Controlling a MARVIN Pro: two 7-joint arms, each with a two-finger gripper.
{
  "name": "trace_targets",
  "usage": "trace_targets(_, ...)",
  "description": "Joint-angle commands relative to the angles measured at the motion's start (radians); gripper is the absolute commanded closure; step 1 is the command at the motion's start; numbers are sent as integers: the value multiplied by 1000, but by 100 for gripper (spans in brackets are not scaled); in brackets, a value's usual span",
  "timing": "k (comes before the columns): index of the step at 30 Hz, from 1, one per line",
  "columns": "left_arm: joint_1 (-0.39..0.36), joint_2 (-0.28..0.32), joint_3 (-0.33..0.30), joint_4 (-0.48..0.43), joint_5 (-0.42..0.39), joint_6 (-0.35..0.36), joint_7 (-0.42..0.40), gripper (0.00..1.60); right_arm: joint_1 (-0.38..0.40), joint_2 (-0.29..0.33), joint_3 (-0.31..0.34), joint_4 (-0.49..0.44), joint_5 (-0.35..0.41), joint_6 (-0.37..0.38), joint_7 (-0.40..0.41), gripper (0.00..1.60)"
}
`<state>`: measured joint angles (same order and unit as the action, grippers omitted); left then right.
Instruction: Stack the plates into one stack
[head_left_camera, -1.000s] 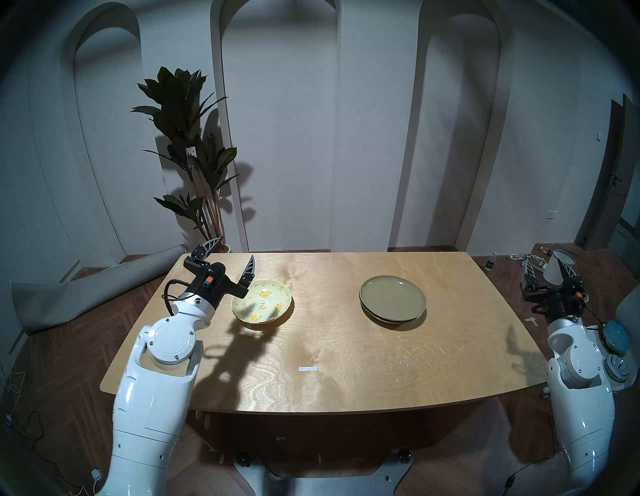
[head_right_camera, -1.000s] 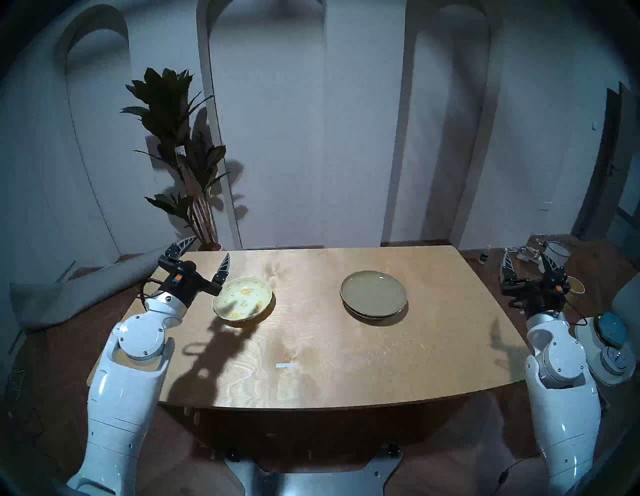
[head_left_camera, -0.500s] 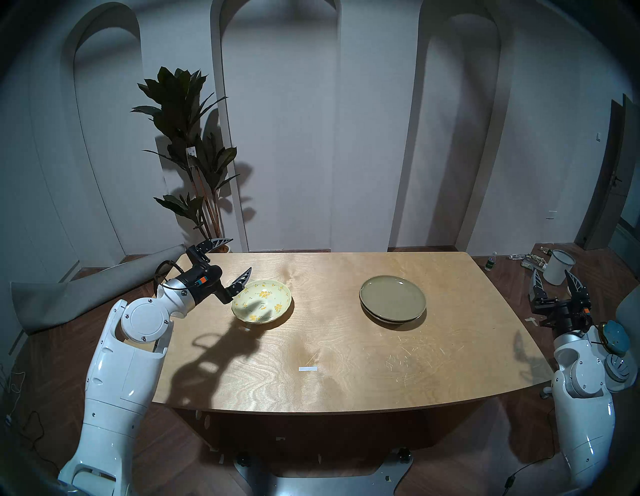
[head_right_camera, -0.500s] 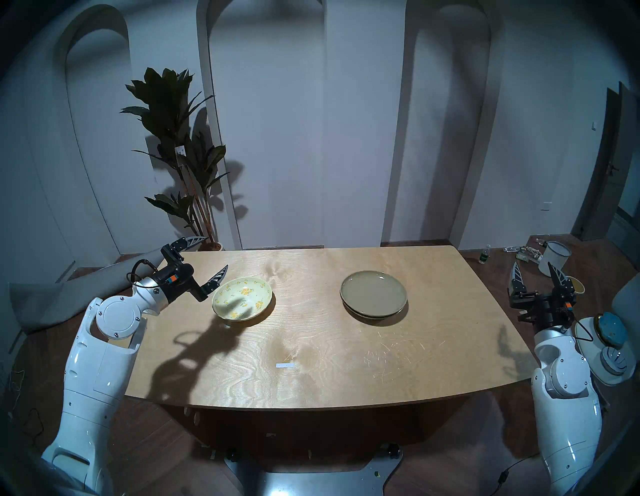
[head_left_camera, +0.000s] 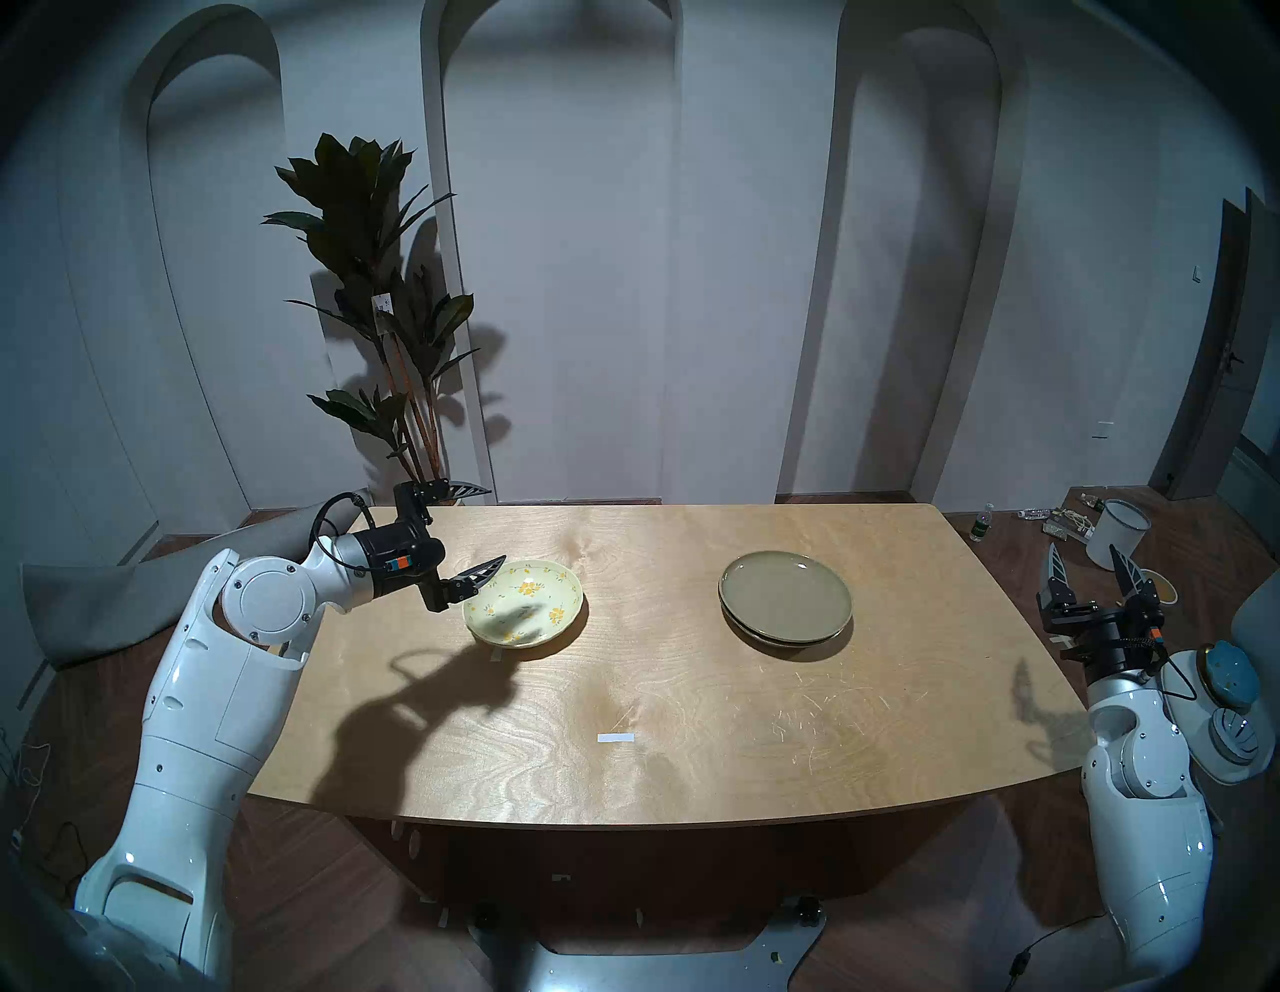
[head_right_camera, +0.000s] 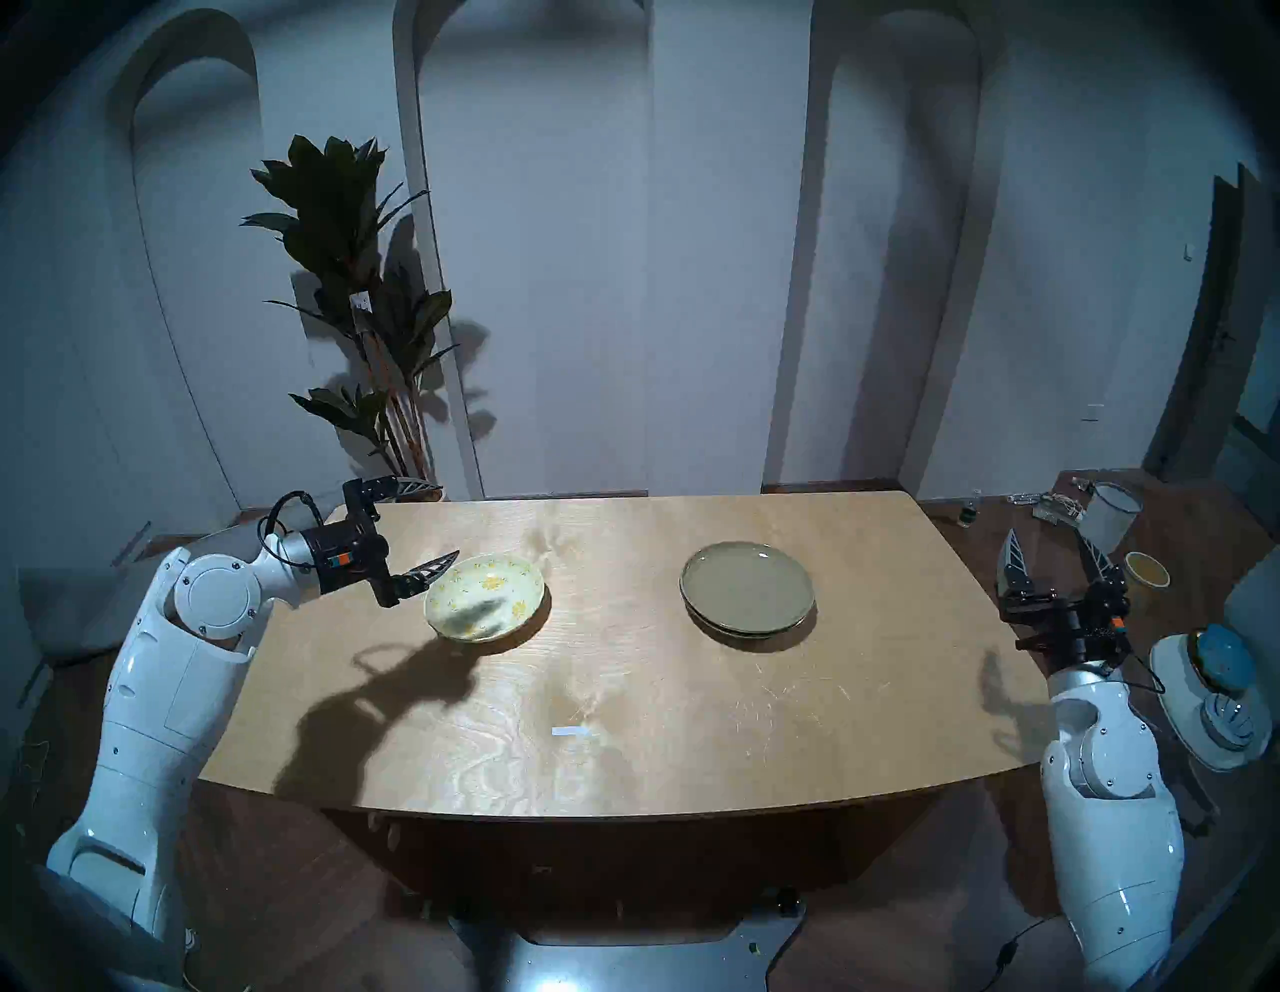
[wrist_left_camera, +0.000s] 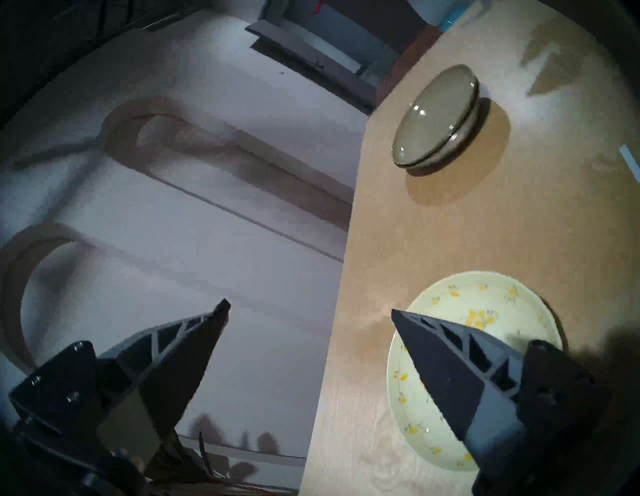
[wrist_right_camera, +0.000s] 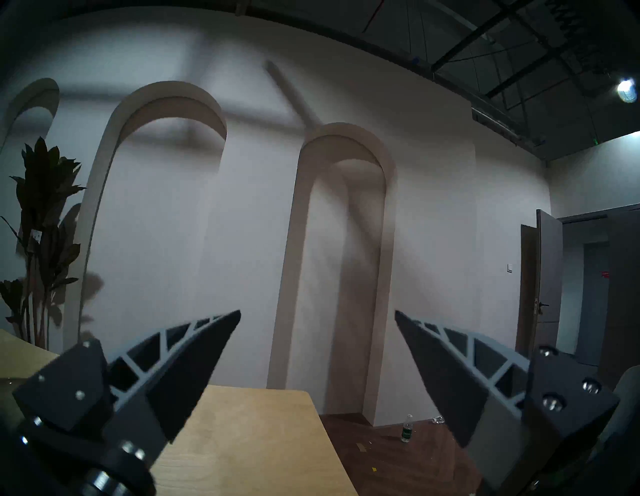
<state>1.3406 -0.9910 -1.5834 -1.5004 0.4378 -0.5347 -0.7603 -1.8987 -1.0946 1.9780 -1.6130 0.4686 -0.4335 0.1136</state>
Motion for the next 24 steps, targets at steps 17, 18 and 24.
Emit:
trace_targets(17,-225,36,68,289,286,-349,191,0,37,-90,-5,7,77,-83,-17,0)
trace_targets(18,-230,29,67,302,296,-347,202,0,46,-107,-5,10,86,-69,-40,0)
trace_targets(24,-270,17,83,369,334,-385,219,0,86,-115,13,37,134,26,-126,0)
